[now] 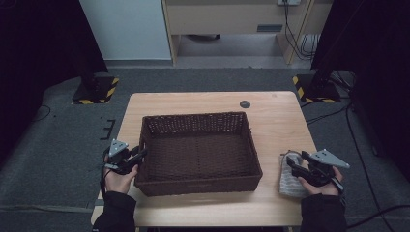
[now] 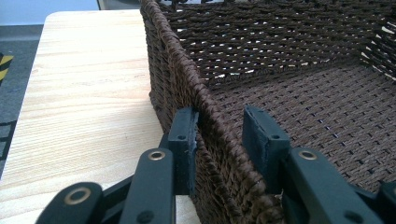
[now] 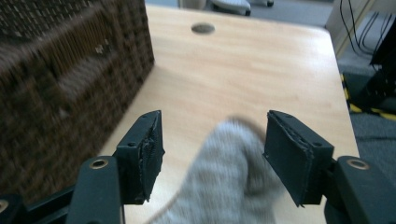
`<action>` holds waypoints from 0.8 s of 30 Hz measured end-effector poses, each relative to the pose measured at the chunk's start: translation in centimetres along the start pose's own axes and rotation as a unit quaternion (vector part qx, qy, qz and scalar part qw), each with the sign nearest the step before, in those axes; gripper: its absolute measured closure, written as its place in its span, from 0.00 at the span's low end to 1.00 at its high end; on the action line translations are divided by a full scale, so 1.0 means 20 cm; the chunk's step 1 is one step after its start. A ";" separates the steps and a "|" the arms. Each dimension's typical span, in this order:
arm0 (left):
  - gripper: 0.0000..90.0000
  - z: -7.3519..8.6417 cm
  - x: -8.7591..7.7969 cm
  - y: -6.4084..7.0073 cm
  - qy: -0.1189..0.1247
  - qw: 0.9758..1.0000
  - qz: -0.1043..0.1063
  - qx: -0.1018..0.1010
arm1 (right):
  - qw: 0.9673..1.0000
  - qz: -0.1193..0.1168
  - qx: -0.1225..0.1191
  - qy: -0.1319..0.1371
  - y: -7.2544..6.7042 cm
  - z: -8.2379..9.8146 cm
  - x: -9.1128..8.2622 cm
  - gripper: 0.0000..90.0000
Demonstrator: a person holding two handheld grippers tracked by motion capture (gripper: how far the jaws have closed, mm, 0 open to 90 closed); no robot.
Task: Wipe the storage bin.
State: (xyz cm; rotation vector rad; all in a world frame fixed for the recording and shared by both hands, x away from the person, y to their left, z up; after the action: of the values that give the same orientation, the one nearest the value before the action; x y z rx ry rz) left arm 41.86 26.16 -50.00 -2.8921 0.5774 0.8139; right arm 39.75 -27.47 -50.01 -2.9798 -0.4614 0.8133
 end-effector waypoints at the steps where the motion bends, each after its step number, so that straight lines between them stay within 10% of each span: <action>1: 0.71 0.00 0.00 0.00 0.000 1.000 -0.001 0.000 | 1.000 0.001 -0.003 -0.007 0.01 0.03 0.00 0.42; 17: 0.59 -0.07 0.06 -0.07 0.004 1.000 -0.016 -0.006 | 0.996 -0.009 0.014 -0.087 0.05 0.22 0.10 0.74; 24: 0.71 -0.05 0.08 -0.05 0.007 1.000 0.016 -0.025 | 0.998 -0.034 0.015 -0.054 0.00 0.12 0.09 0.80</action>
State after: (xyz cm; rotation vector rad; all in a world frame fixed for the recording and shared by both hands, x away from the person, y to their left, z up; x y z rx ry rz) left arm 44.01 26.44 -50.02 -2.9441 0.6148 0.8243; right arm 40.00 -27.02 -53.02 -2.8870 -0.5451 0.9695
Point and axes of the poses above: each handheld gripper's, and its own axes: x roughly forward along the jaws, z roughly out of its underside, y roughly to its right, the point moved 8 cm from there along x, roughly forward along the jaws, and after that the axes turned 6 degrees about x, right-handed, at the moved point
